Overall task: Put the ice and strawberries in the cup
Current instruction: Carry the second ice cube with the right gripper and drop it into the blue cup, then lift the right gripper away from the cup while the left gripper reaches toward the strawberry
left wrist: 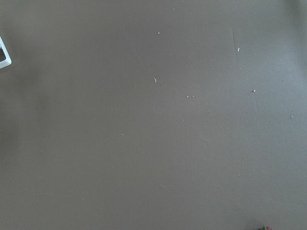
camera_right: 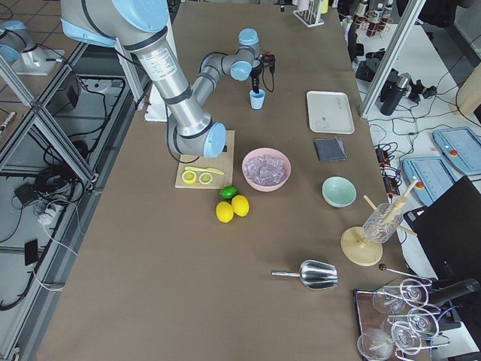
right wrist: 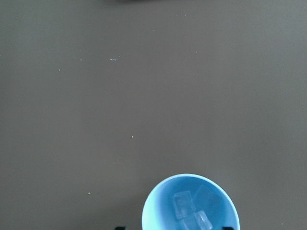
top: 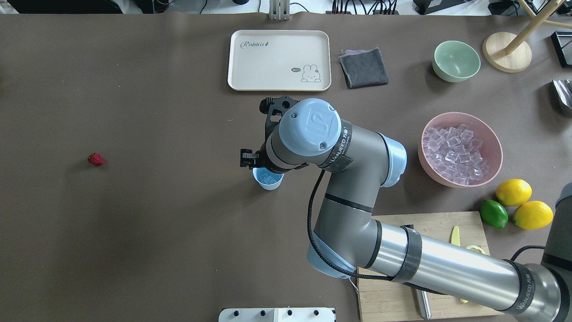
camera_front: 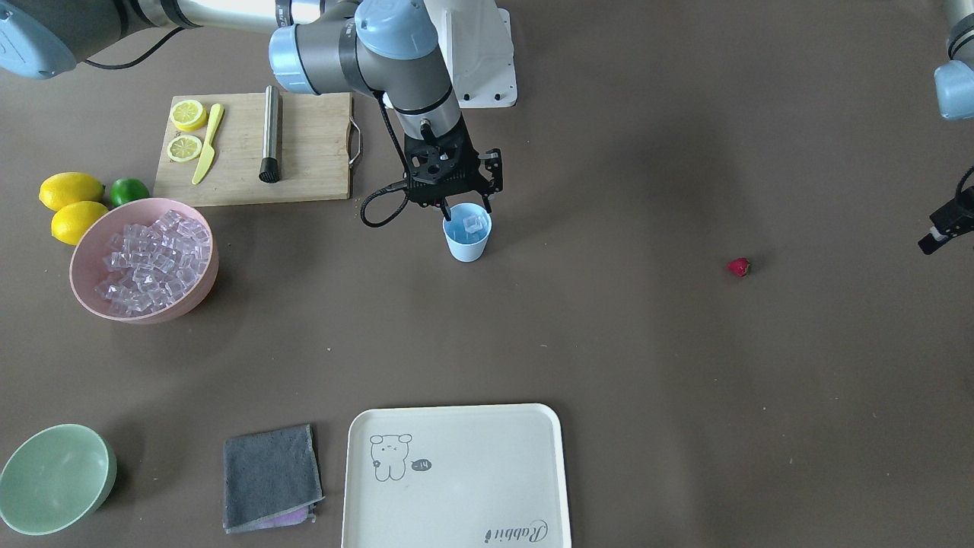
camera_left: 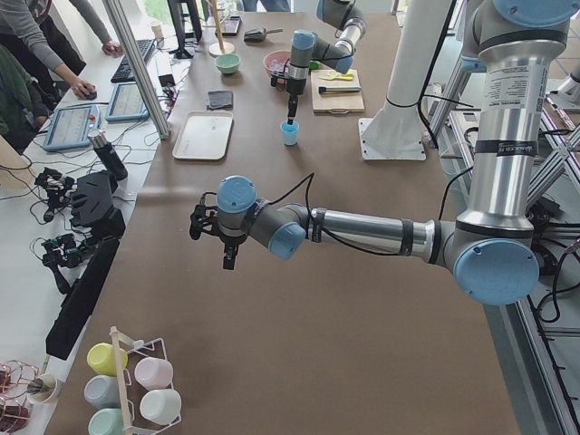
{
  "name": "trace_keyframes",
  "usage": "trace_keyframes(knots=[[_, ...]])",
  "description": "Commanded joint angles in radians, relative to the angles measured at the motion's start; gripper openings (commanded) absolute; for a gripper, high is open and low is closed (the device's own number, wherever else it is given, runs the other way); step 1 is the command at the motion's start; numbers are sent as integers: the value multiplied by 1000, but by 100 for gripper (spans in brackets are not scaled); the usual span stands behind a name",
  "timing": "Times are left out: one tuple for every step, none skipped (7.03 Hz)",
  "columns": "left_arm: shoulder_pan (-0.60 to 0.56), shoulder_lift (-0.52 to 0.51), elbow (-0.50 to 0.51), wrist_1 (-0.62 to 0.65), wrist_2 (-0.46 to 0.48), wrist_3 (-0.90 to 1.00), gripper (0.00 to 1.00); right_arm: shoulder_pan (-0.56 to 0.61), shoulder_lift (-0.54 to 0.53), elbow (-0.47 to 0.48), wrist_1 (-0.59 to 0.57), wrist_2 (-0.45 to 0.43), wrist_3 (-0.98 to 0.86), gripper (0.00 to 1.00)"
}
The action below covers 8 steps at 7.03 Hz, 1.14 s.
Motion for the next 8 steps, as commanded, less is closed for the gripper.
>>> trace_keyframes(knots=[[0,0,-10,-1,-1,-12,97,10,1,35,-19,7,14,100],[0,2,-20,-1,0,-30,97,35,-2,90,-85,20,16,100],[8,6,-23,-36,2,-79,97,85,-21,137,-139,89,14,100],[56,25,-21,-134,8,-178,97,156,-65,166,-138,173,-1,100],[110,34,-24,-212,44,-279,97,215,-120,190,-135,224,-57,100],[179,34,-33,-246,106,-352,97,283,-177,213,-132,288,-140,100],[249,48,-77,-244,211,-393,97,346,-208,213,-130,354,-184,100],[315,66,-107,-236,299,-398,97,387,-229,213,-127,402,-221,100]])
